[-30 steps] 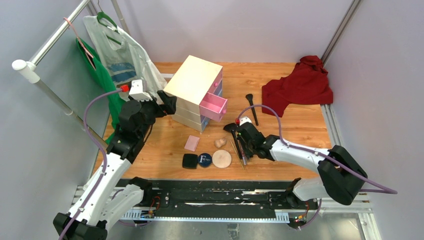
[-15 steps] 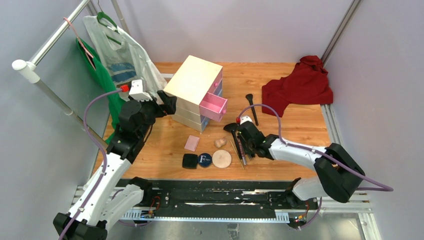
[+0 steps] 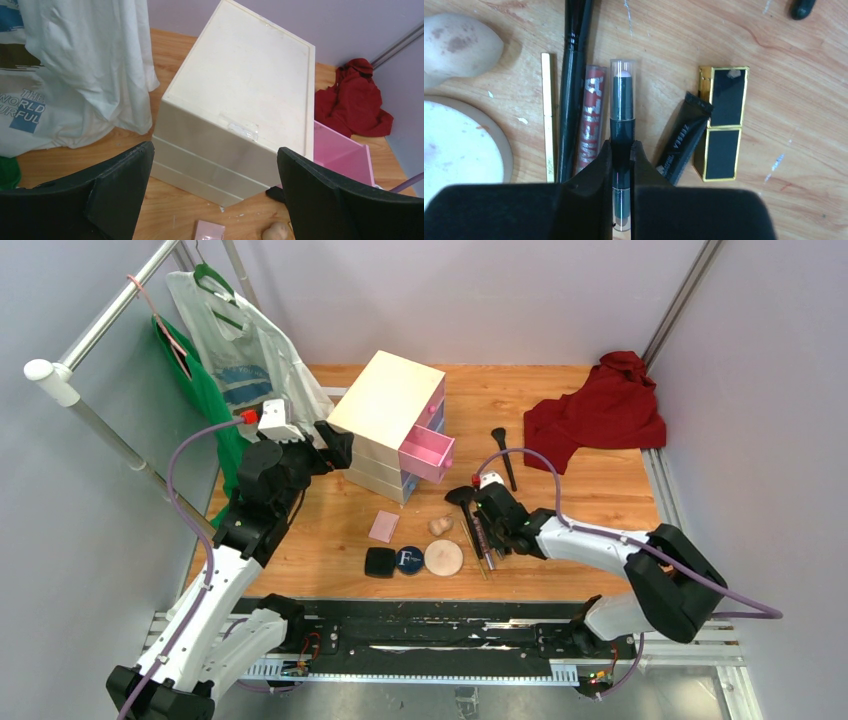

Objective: Organize the makeup
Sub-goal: Pick up the makeup from the center of the board.

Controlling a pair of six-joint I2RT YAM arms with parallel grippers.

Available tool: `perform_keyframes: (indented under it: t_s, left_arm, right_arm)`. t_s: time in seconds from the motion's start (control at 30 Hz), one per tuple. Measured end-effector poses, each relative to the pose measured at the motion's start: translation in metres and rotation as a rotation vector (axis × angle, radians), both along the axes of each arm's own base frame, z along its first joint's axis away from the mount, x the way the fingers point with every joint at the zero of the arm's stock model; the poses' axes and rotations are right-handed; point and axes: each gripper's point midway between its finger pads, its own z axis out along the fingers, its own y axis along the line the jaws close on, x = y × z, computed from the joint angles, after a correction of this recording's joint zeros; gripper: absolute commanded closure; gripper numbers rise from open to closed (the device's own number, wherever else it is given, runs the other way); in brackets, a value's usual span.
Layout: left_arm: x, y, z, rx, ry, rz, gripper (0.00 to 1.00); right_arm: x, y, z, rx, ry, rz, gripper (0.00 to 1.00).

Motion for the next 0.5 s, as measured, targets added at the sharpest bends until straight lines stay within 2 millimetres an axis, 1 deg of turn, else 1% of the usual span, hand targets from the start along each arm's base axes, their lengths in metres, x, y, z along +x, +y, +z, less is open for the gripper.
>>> perform_keyframes:
  t_s: [0.07,0.13,0.23,0.3,0.43,0.5]
  left_arm:
    - [0.000,0.000,0.000,0.000,0.000,0.000,0.02]
    - [0.000,0.000,0.000,0.000,0.000,0.000,0.02]
    - [0.000,0.000,0.000,0.000,0.000,0.000,0.02]
    - [0.000,0.000,-0.001,0.001,0.002,0.000,0.02]
    - [0.004,-0.003,-0.005,0.005,0.016,-0.007,0.02]
    - [0.007,-0.004,-0.005,0.009,0.023,-0.011,0.02]
  right_arm:
    - [-0.002,-0.004,0.003,-0.008,0.001,-0.005,0.99]
    - [-0.004,-0.008,0.010,-0.011,-0.009,-0.010,0.99]
    - [-0.005,-0.016,0.037,0.006,-0.063,-0.024,0.99]
    - [-0.001,-0.018,0.061,0.022,-0.113,-0.033,0.99]
    - [0.016,-0.016,0.128,0.080,-0.263,-0.042,0.99]
    - [0.026,-0.012,0.167,0.112,-0.346,-0.028,0.99]
